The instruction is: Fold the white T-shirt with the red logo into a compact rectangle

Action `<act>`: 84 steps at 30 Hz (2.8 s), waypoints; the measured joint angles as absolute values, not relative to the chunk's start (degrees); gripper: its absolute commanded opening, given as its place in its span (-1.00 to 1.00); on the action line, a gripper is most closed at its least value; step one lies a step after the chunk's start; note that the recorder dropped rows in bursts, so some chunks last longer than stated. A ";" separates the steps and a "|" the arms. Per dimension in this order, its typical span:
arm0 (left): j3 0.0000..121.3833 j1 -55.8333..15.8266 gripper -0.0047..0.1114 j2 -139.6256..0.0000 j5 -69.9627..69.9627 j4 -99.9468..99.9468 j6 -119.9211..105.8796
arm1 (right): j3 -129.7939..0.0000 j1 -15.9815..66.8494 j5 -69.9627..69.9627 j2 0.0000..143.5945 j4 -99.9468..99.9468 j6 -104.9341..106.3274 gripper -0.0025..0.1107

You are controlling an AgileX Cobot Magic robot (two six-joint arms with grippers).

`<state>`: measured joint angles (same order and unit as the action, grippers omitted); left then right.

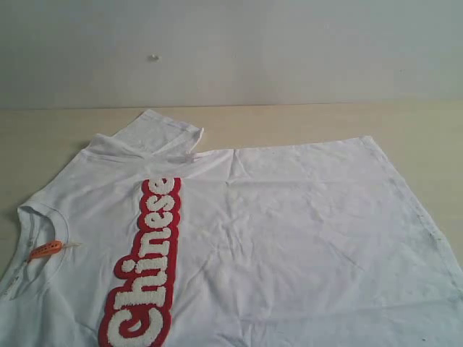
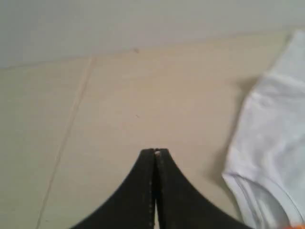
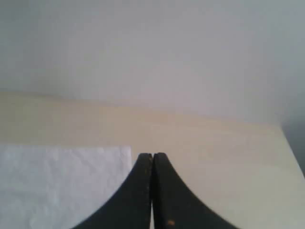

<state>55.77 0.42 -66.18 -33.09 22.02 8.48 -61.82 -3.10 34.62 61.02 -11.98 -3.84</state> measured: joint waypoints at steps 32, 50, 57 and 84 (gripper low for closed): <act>47.84 0.29 0.26 -93.86 -42.69 -14.59 -90.98 | -55.08 -3.10 42.76 91.21 5.33 71.28 0.37; 47.74 0.29 0.27 -102.70 -30.88 -10.65 -94.03 | -54.95 -3.10 36.07 99.34 6.92 78.67 0.37; 47.74 0.29 0.27 -103.59 -26.68 -10.65 -95.55 | -54.95 -3.10 37.31 99.86 -5.07 77.62 0.37; 48.53 0.29 0.27 -105.96 -27.22 -10.76 -95.79 | -55.46 -6.48 25.41 110.03 -11.35 77.76 0.34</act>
